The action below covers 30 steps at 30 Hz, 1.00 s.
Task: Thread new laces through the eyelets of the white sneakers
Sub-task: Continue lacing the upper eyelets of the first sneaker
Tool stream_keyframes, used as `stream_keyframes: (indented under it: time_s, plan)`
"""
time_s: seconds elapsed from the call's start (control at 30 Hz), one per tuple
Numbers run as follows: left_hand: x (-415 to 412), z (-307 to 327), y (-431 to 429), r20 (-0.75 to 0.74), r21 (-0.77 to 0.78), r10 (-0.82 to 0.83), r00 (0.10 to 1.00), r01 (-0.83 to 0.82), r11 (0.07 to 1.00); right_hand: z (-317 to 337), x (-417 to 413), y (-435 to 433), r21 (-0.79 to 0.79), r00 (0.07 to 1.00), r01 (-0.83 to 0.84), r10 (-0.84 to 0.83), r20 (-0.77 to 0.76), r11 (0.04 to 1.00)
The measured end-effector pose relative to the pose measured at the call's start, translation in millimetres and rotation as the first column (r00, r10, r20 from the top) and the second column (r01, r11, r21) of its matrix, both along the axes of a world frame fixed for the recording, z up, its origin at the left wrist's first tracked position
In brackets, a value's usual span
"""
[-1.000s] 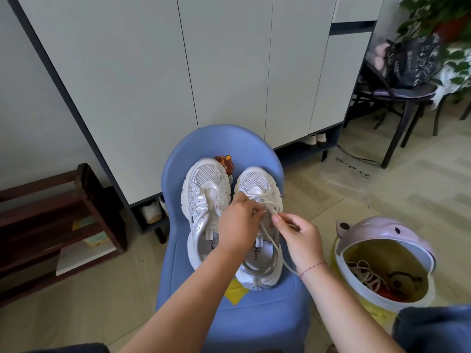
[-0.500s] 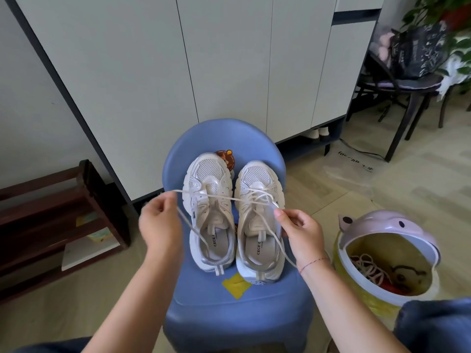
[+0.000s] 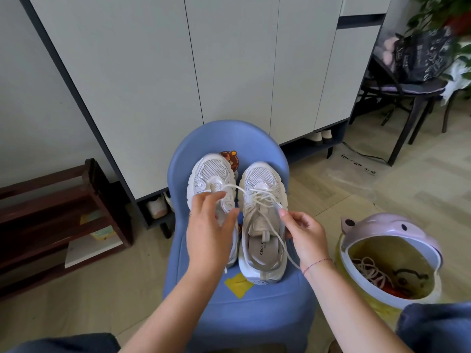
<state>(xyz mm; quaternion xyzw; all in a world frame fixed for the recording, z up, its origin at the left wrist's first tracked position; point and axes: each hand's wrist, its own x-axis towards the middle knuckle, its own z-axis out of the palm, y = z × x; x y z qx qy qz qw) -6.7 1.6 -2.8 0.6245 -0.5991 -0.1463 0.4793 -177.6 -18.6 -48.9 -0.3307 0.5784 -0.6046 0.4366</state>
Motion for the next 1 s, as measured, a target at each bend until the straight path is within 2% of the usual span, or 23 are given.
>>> stream_keyframes:
  time_s: [0.1, 0.17, 0.23, 0.3, 0.43, 0.53, 0.6, 0.73, 0.8, 0.9, 1.0]
  plan:
    - [-10, 0, -11, 0.156, 0.007, -0.120, 0.980, 0.120, 0.993, 1, 0, 1, 0.005, 1.000, -0.001, 0.001, -0.011, 1.000]
    - [-16, 1, -16, 0.265, 0.088, -0.199, 0.943, 0.182, 0.979, 2, 1, 2, 0.013, 1.000, -0.005, 0.005, -0.002, 1.000]
    - [-22, -1, -19, 0.312, 0.184, -0.249, 0.917, 0.199, 0.963, 4, 2, 2, 0.031, 1.000, -0.020, 0.020, 0.001, 0.999]
    - [-27, -5, -17, 0.295, 0.205, -0.249, 0.923, 0.194, 0.960, 5, 3, 3, 0.066, 0.998, -0.040, 0.043, -0.044, 0.997]
    - [-30, -16, -7, 0.230, 0.140, -0.190, 0.955, 0.161, 0.977, 4, 5, 10, 0.146, 0.964, -0.099, 0.132, -0.232, 0.984]
    - [-29, -24, 1, 0.140, 0.155, -0.201, 0.970, 0.179, 0.972, 4, 4, 22, 0.229, 0.892, -0.200, 0.274, -0.360, 0.953]
    - [-28, -26, 5, 0.030, 0.199, -0.220, 0.975, 0.210, 0.957, 3, 4, 28, 0.317, 0.838, -0.248, 0.367, -0.405, 0.915]
    - [-24, -24, 5, -0.127, 0.287, -0.236, 0.963, 0.264, 0.921, 4, -4, 34, 0.429, 0.802, -0.314, 0.478, -0.358, 0.847]
    - [-24, -22, 2, -0.214, 0.352, -0.254, 0.943, 0.317, 0.881, 15, -13, 34, 0.425, 0.763, -0.369, 0.530, -0.370, 0.827]
    - [-29, -21, 0, -0.294, 0.384, -0.265, 0.918, 0.368, 0.847, 45, -16, 31, 0.284, 0.807, -0.475, 0.541, -0.236, 0.833]
    - [-35, -18, -2, -0.357, 0.358, -0.236, 0.904, 0.365, 0.859, 72, -11, 18, 0.047, 0.884, -0.468, 0.467, 0.018, 0.883]
